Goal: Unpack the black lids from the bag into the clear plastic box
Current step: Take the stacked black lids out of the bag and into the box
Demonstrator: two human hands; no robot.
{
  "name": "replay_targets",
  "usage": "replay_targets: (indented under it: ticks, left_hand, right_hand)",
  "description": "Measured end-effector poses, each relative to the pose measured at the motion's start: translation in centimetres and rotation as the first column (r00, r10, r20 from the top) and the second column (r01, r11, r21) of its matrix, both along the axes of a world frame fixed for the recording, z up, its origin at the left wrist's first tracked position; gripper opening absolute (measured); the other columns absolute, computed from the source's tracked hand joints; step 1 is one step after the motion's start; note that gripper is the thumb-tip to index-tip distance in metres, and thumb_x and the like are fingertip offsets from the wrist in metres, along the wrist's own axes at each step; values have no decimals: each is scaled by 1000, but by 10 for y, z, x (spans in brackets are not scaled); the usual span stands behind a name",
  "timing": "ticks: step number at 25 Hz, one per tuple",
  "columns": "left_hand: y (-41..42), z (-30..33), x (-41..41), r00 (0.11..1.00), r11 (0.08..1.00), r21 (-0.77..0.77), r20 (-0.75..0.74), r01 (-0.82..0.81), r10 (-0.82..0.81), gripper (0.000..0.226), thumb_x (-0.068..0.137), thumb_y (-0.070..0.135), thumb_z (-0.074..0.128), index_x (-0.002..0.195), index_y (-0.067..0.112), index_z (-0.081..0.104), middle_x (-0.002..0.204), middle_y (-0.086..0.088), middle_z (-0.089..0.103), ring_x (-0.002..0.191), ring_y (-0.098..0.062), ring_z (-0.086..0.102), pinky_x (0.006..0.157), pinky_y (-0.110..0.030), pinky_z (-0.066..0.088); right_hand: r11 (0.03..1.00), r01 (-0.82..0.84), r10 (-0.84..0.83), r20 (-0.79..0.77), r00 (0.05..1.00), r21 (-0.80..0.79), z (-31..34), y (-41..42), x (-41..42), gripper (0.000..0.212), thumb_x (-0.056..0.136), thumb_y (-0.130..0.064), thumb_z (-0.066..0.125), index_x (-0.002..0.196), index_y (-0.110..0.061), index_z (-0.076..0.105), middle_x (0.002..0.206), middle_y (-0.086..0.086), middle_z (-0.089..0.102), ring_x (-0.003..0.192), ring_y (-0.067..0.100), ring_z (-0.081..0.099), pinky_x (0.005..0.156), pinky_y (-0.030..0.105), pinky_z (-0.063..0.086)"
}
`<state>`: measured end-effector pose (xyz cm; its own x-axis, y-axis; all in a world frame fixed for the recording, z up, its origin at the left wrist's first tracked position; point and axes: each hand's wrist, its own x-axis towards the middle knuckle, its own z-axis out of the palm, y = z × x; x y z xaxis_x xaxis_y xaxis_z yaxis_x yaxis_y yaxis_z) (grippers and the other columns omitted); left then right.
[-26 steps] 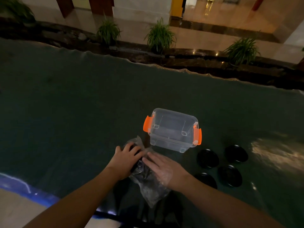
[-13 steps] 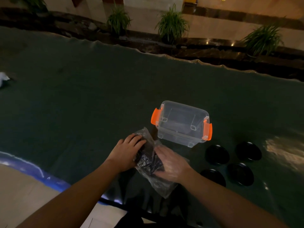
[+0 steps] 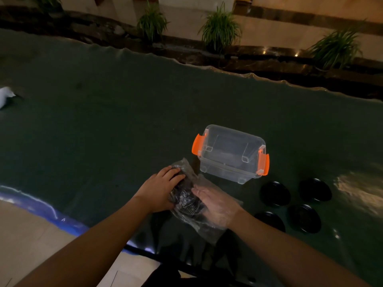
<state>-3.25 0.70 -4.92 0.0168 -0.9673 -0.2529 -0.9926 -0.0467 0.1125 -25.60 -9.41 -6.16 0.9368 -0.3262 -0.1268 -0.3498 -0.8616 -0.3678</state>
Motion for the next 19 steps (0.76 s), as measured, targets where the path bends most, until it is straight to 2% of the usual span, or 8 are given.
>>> replay_targets:
  ticks: [2,3,5,8,11,14,16,19]
  left_hand:
    - [-1,0,0,1000,1000,8,-4,-7,7,104,72,59,73,156,31,19,165,0,19,151,-27,13,116,-46,33]
    - [-1,1,0,1000,1000,11,-8,-9,9,104,73,58,74,156,31,18,165,0,18,151,-27,13,117,-46,33]
    - [-1,1,0,1000,1000,13,-12,-7,7,103,74,57,75,156,31,19,165,-1,18,151,-27,13,117,-47,32]
    - [0,2,0,1000,1000,13,-16,-3,3,102,74,56,74,156,30,19,165,-1,19,151,-28,13,117,-47,32]
    - [0,3,0,999,1000,12,-34,-6,7,102,74,58,74,156,29,20,165,-2,20,151,-28,14,117,-48,32]
    - [0,4,-1,999,1000,9,-41,-4,5,100,75,55,73,156,29,20,165,-2,20,150,-28,14,117,-47,32]
    - [0,4,-1,999,1000,6,-42,-7,8,98,77,53,74,156,29,21,165,-2,20,150,-27,14,117,-46,32]
    - [0,5,0,1000,1000,3,-23,4,-4,97,78,51,74,156,28,21,165,-2,20,150,-27,15,116,-44,34]
  right_hand:
    - [1000,-2,0,115,993,17,16,2,4,42,98,-22,49,140,-16,51,137,6,59,123,13,52,113,29,35]
    - [999,-5,-4,162,987,50,24,3,3,42,94,-22,50,134,-13,54,131,11,63,118,17,56,109,28,40]
    - [988,-4,-12,100,995,152,32,2,-1,53,90,-25,51,140,-7,51,142,17,56,130,28,51,113,34,33]
    - [993,-7,10,-30,1000,121,20,0,-6,62,95,-20,60,152,-12,38,155,12,41,141,29,37,118,36,23]
    - [996,-43,45,-30,999,84,13,-3,-6,71,92,-17,65,155,-15,33,153,11,40,139,29,37,117,40,29]
    - [995,-83,84,-22,996,61,12,-3,-5,66,88,-19,68,148,-13,43,146,12,44,132,30,43,111,45,37]
    - [991,-98,99,-6,995,93,11,3,1,64,85,-22,70,144,-10,47,143,12,47,131,31,45,109,48,38]
    - [988,-87,89,-13,996,130,15,1,-1,69,82,-31,72,142,-17,42,138,7,48,127,27,45,110,46,38]
